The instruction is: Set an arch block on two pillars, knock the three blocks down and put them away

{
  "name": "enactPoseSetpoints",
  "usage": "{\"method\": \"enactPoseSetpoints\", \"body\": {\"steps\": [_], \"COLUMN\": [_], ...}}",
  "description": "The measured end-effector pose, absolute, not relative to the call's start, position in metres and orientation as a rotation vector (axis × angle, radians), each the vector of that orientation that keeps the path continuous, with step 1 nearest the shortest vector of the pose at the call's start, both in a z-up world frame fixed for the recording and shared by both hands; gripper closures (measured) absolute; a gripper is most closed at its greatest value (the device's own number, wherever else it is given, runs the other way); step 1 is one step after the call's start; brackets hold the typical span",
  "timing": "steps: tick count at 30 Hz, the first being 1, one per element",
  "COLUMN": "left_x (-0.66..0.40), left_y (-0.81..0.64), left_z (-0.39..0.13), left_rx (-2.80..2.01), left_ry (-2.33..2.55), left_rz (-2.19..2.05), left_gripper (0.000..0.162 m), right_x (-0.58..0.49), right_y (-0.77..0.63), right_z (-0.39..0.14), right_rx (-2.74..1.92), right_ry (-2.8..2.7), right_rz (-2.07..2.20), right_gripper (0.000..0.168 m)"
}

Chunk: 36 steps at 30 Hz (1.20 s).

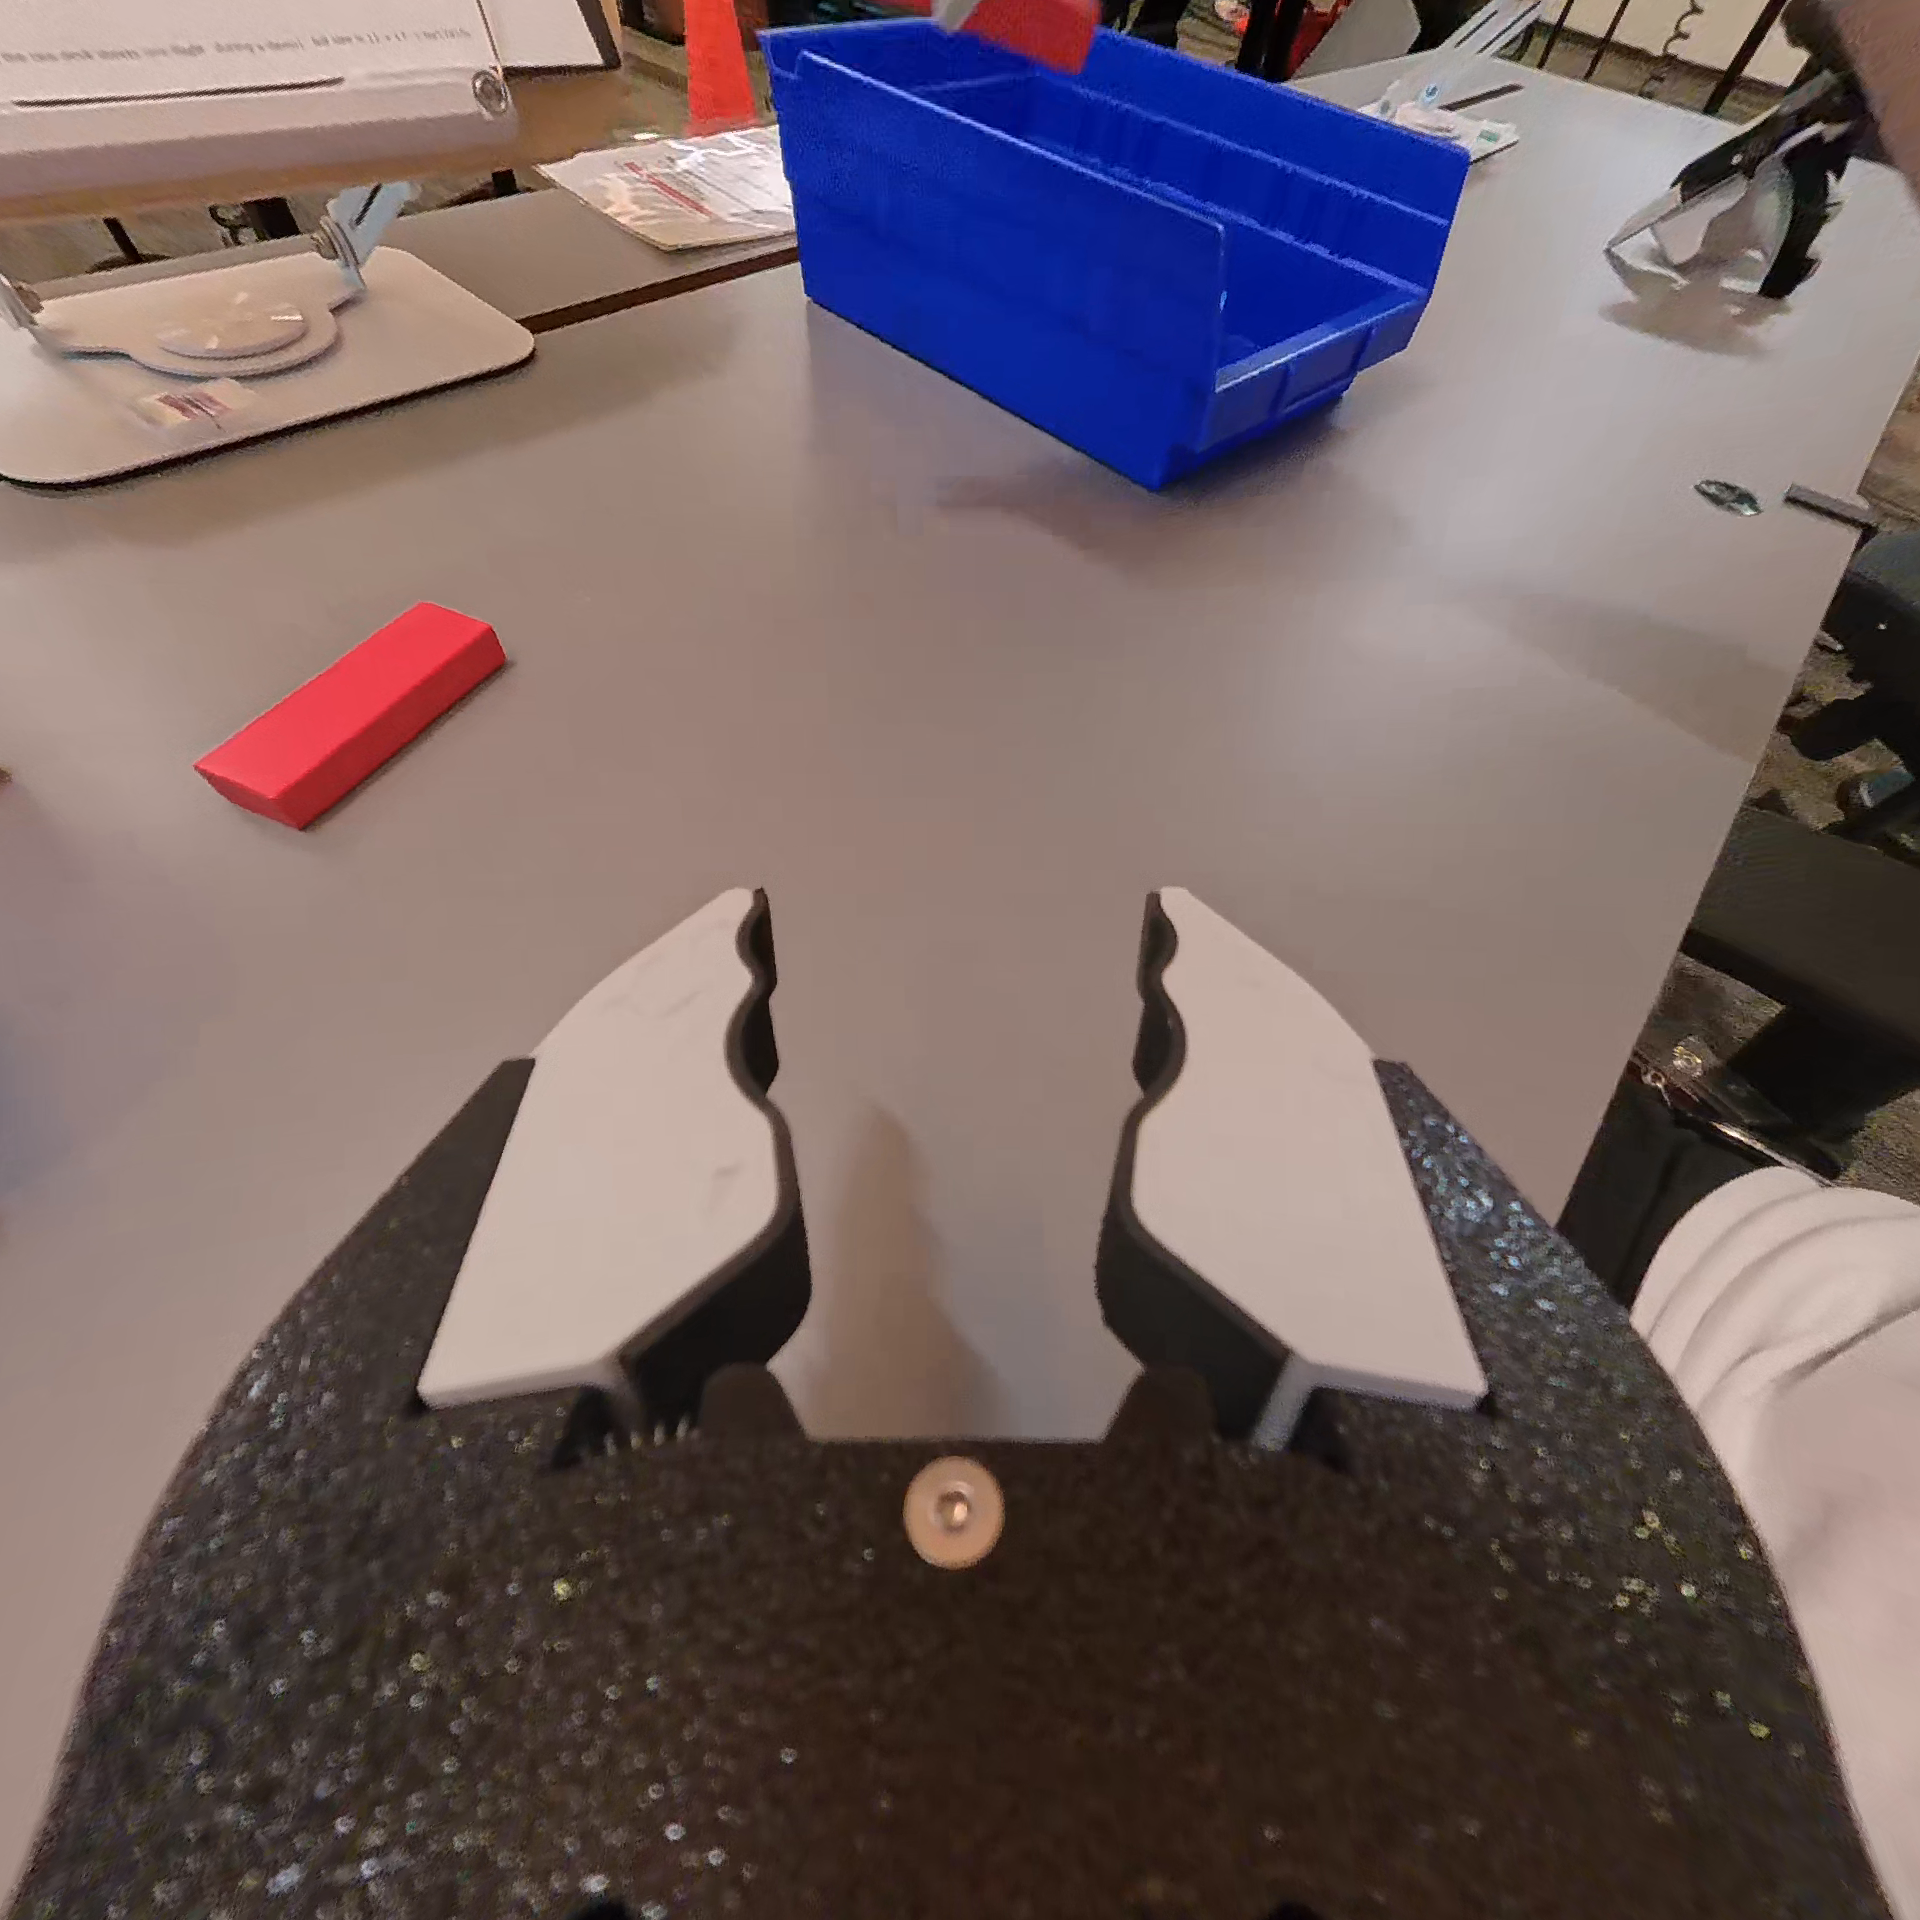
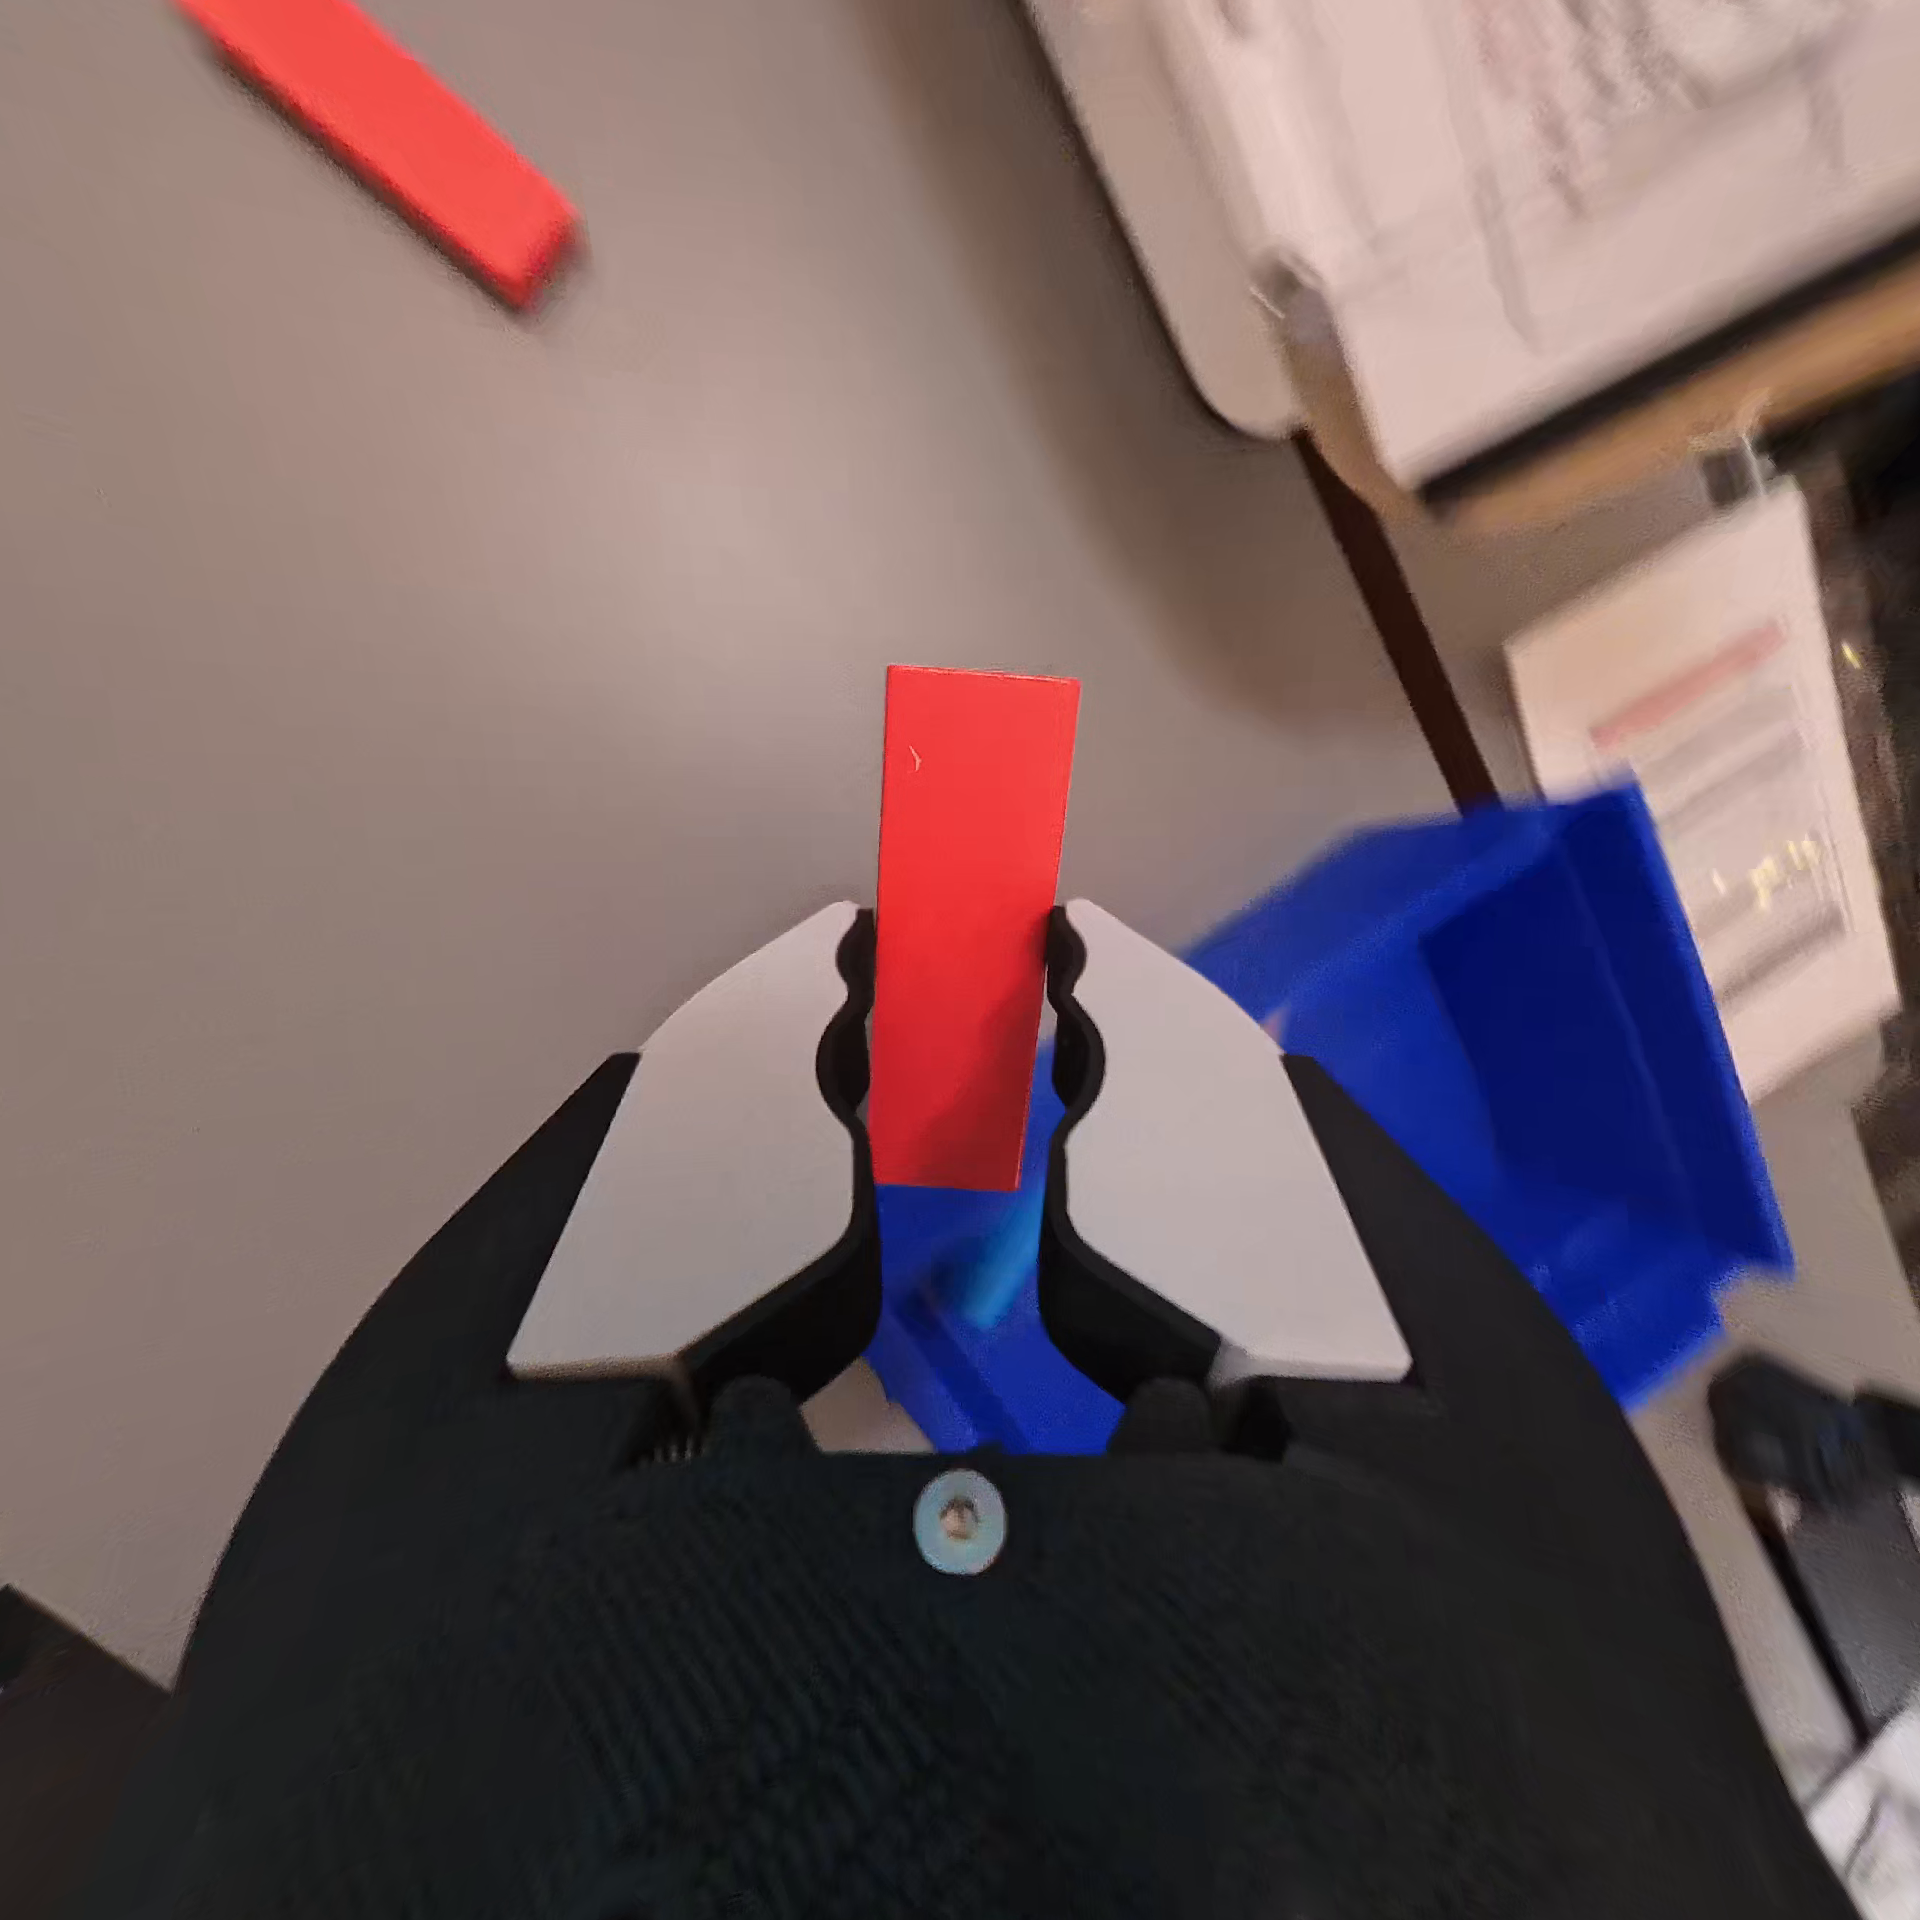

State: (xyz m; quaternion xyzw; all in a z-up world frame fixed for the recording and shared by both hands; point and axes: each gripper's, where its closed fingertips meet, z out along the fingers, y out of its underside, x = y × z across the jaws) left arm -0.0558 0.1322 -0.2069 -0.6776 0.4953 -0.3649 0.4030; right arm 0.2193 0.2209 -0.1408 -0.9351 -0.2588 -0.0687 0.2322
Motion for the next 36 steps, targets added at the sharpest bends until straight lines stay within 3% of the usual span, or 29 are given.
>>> {"method": "enactPoseSetpoints", "body": {"steps": [1,6,14,17,21,25,28,36], "left_x": [-0.057,-0.056,-0.042,-0.040,-0.041,-0.042,-0.044,-0.074], "left_y": [0.132,0.127,0.120,0.117,0.119,0.132,0.150,0.185], "left_z": [-0.205,-0.202,-0.207,-0.208,-0.212,-0.209,-0.206,-0.215], "left_rx": [-1.707,-1.690,-1.693,-1.681,-1.692,-1.699,-1.713,-1.811], "left_ry": [1.245,1.225,1.250,1.266,1.263,1.176,1.038,0.803], "left_rz": [-0.921,-0.962,-1.014,-0.998,-0.988,-1.008,-1.006,-0.947], "left_gripper": [0.095,0.096,0.096,0.096,0.096,0.093,0.091,0.076], "right_x": [0.245,0.339,0.367,0.365,0.352,0.262,0.155,0.027], "right_y": [0.211,0.149,0.117,0.124,0.132,0.165,0.188,0.277], "right_z": [-0.137,-0.183,-0.249,-0.248,-0.205,-0.139,-0.130,-0.217], "right_rx": [-2.600,-2.781,-2.855,-2.837,-2.775,-2.442,-2.195,-2.098], "right_ry": [-0.626,-0.290,-0.237,-0.238,-0.326,-0.665,-1.015,-1.464], "right_rz": [-0.213,-0.192,-0.093,-0.078,-0.238,-0.219,0.030,0.177], "right_gripper": [0.136,0.136,0.136,0.121,0.117,0.120,0.122,0.103]}}
